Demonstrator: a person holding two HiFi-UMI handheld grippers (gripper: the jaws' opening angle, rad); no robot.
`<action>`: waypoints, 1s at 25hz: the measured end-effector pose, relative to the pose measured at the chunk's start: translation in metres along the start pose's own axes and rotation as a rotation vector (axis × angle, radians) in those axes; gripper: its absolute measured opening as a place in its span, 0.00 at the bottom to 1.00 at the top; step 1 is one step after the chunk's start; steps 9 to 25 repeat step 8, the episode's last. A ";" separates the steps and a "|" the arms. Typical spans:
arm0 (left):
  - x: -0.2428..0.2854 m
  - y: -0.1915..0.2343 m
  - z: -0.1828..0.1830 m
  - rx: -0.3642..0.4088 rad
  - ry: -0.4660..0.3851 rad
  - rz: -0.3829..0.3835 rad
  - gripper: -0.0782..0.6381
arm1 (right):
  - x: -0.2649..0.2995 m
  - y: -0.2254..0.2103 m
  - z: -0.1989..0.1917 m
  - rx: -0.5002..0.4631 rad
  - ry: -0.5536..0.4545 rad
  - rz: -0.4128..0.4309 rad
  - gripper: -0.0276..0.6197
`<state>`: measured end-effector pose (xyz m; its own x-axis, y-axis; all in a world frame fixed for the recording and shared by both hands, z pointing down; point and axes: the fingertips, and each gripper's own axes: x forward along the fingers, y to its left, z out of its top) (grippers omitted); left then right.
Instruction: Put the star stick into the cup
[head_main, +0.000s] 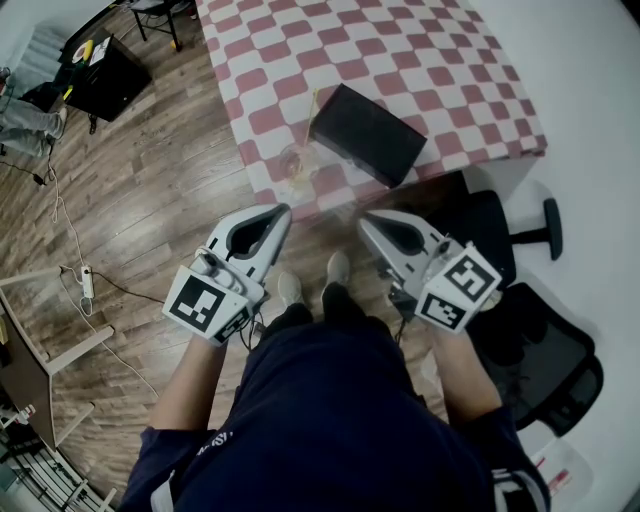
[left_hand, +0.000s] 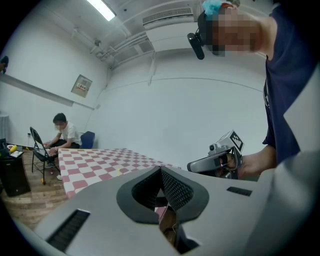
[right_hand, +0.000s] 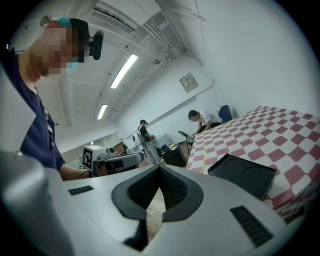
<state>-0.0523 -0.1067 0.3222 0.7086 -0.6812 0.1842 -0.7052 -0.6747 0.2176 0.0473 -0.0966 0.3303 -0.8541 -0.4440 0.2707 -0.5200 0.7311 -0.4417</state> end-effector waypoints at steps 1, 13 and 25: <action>0.001 0.001 0.000 0.001 0.002 0.001 0.15 | 0.001 -0.001 0.001 0.000 0.000 0.003 0.07; 0.007 0.009 0.002 0.005 0.013 0.017 0.15 | 0.005 -0.010 0.007 0.000 0.002 0.013 0.07; 0.007 0.009 0.002 0.005 0.013 0.017 0.15 | 0.005 -0.010 0.007 0.000 0.002 0.013 0.07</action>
